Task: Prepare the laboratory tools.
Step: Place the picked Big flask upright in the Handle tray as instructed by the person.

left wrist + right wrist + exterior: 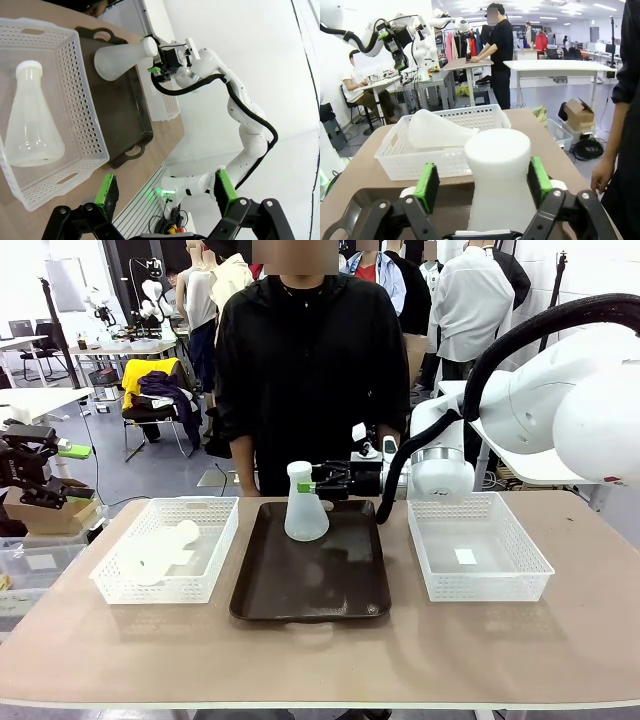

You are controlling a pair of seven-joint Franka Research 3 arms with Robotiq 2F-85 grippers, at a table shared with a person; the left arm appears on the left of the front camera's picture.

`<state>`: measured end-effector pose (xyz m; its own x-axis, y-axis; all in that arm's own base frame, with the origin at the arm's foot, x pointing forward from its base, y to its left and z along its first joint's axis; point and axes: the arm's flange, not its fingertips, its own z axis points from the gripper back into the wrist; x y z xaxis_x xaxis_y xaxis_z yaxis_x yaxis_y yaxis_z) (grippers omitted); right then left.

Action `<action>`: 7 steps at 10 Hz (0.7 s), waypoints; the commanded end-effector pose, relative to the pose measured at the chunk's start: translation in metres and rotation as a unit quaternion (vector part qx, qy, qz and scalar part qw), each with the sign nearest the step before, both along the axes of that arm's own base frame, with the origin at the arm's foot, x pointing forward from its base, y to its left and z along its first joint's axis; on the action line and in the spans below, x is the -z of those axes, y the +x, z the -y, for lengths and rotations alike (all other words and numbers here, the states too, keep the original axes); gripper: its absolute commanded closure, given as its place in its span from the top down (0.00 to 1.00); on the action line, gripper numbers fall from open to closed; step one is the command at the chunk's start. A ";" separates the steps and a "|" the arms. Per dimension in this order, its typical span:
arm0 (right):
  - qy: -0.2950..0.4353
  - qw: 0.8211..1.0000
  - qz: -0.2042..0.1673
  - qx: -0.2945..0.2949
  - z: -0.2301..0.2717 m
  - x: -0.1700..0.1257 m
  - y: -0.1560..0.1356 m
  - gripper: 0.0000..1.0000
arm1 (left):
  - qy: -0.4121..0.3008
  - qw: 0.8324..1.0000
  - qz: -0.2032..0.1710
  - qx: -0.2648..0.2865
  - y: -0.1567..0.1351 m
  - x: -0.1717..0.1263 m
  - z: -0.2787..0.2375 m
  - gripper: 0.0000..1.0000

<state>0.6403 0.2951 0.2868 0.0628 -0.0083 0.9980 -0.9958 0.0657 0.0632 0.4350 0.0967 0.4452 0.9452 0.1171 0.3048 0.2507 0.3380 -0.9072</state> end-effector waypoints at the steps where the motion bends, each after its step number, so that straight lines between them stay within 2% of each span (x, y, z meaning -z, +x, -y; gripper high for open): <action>1: -0.012 1.000 -0.021 0.014 0.005 -0.002 -0.005 1.00 | 0.001 1.000 0.008 0.002 -0.001 -0.001 -0.001 1.00; 4: -0.078 0.996 -0.046 0.007 0.013 -0.006 -0.011 1.00 | 0.001 1.000 0.008 0.002 -0.001 -0.001 -0.001 1.00; 7: -0.097 0.994 -0.055 0.002 0.023 -0.013 -0.014 1.00 | 0.001 1.000 0.008 0.002 -0.001 -0.001 -0.001 1.00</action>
